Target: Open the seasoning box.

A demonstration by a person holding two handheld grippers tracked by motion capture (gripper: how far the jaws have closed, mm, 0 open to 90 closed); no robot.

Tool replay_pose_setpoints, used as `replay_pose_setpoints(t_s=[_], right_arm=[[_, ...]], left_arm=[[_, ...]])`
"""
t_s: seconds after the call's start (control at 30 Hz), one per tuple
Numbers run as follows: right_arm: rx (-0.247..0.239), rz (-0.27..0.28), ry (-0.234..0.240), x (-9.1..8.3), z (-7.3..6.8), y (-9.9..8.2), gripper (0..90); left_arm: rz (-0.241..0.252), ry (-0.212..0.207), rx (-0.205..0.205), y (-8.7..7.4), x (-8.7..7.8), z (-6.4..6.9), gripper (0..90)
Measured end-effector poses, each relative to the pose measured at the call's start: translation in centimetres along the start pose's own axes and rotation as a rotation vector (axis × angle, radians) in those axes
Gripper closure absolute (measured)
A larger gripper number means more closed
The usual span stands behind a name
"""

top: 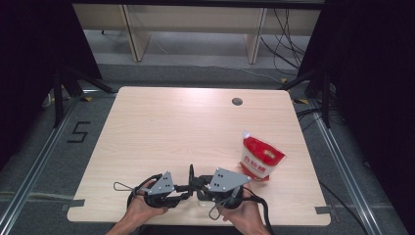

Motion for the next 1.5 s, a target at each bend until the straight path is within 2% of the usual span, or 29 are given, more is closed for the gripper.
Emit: replay_pose_setpoints(t_s=[0.1,0.2,0.3,0.33,0.37,0.47,0.5,0.53,0.57,0.6,0.73,0.77,0.83,0.87,0.9,0.93,1.03,1.07,1.1,1.13,1.2,1.23,1.27,1.3,1.37,1.4,1.43,1.47,1.5], right_arm=[[0.016,-0.006,-0.022,-0.4,0.6,-0.4,79.8],[0.034,-0.014,-0.057,-1.4,1.3,-1.2,70.6],[0.076,-0.019,-0.090,-2.3,2.1,-2.4,60.0],[0.086,-0.025,-0.102,-2.7,2.4,-2.8,57.5],[0.116,-0.032,-0.112,-3.2,2.7,-3.3,55.6],[0.118,-0.011,-0.128,-4.2,3.6,-4.4,50.2],[0.103,-0.001,-0.134,-4.4,4.0,-4.6,49.0],[0.139,-0.007,-0.135,-4.7,4.0,-5.1,47.6],[0.150,-0.014,-0.144,-5.1,4.3,-5.5,46.8],[0.155,-0.011,-0.144,-5.3,4.4,-5.9,46.4],[0.184,-0.031,-0.176,-6.4,5.1,-7.4,43.2],[0.199,-0.042,-0.176,-6.7,5.2,-7.7,42.0],[0.215,-0.044,-0.199,-7.2,5.4,-8.3,41.0],[0.215,-0.043,-0.200,-7.4,5.5,-8.5,40.9],[0.216,-0.040,-0.201,-7.6,5.6,-8.7,40.7],[0.223,-0.051,-0.202,-7.8,5.6,-8.9,40.4],[0.233,-0.048,-0.222,-8.2,5.7,-9.6,38.8],[0.250,-0.052,-0.218,-8.3,5.6,-9.8,38.0],[0.239,-0.055,-0.224,-8.4,5.7,-9.9,37.3],[0.245,-0.060,-0.236,-8.5,5.7,-10.1,36.3],[0.265,-0.074,-0.234,-8.8,5.6,-10.6,36.5],[0.289,-0.089,-0.219,-8.9,5.4,-10.8,37.6],[0.269,-0.080,-0.226,-9.0,5.4,-11.0,37.7],[0.251,-0.088,-0.220,-9.1,5.4,-11.2,37.7],[0.254,-0.097,-0.245,-9.5,5.5,-11.7,37.4],[0.272,-0.097,-0.248,-9.6,5.5,-11.9,37.2],[0.295,-0.103,-0.247,-9.8,5.5,-12.1,37.1],[0.324,-0.122,-0.260,-10.1,5.5,-12.3,37.2],[0.316,-0.118,-0.269,-10.2,5.6,-12.5,37.3]], left_arm=[[0.011,0.006,-0.032,0.0,0.0,0.1,62.8],[-0.010,0.057,-0.012,-0.1,-0.3,0.2,54.7],[-0.014,0.051,-0.017,-0.1,-0.5,0.5,49.8],[-0.011,0.062,-0.018,-0.1,-0.6,0.6,48.3],[-0.006,0.073,-0.029,0.0,-0.7,0.7,45.7],[-0.010,0.103,-0.088,0.2,-0.9,0.6,34.9],[-0.009,0.104,-0.083,0.3,-1.0,0.6,32.5],[-0.011,0.109,-0.084,0.3,-1.1,0.7,31.9],[0.005,0.106,-0.094,0.3,-1.1,0.8,31.0],[-0.006,0.118,-0.069,0.3,-1.3,0.8,28.9],[0.009,0.147,-0.133,0.1,-1.4,1.0,22.0],[-0.003,0.150,-0.128,0.0,-1.6,0.9,20.1],[0.001,0.145,-0.131,-0.1,-1.8,1.0,20.5],[-0.009,0.142,-0.115,-0.2,-2.0,1.0,20.5],[0.009,0.141,-0.140,-0.3,-2.0,1.2,20.5],[-0.008,0.145,-0.124,-0.4,-2.3,1.3,20.4],[0.004,0.144,-0.149,-0.7,-2.7,1.4,18.9],[0.005,0.142,-0.148,-0.7,-2.8,1.4,18.4],[0.008,0.135,-0.133,-0.7,-3.1,1.3,17.2],[0.047,0.128,-0.157,-0.8,-3.0,1.5,15.0],[0.048,0.119,-0.145,-0.8,-3.3,1.5,14.9],[0.034,0.117,-0.121,-0.8,-3.4,1.4,14.8],[0.031,0.117,-0.138,-0.9,-3.3,1.5,14.8],[0.023,0.112,-0.123,-0.9,-3.3,1.4,14.8],[0.010,0.111,-0.112,-1.0,-3.3,1.2,14.9],[0.043,0.104,-0.139,-1.1,-3.1,1.3,14.9],[0.023,0.113,-0.137,-1.0,-3.2,1.4,14.9],[0.031,0.104,-0.144,-1.0,-3.2,1.4,14.9],[0.027,0.106,-0.141,-1.0,-3.3,1.4,14.9]])
Point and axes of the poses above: each handheld gripper's, and its own axes: x roughly forward along the jaws, y roughly out of its top, z roughly to its right, the point moved 1 cm from there along x, roughly forward along the jaws, and after that the axes turned 13 degrees about -y, right-handed, at the moved point
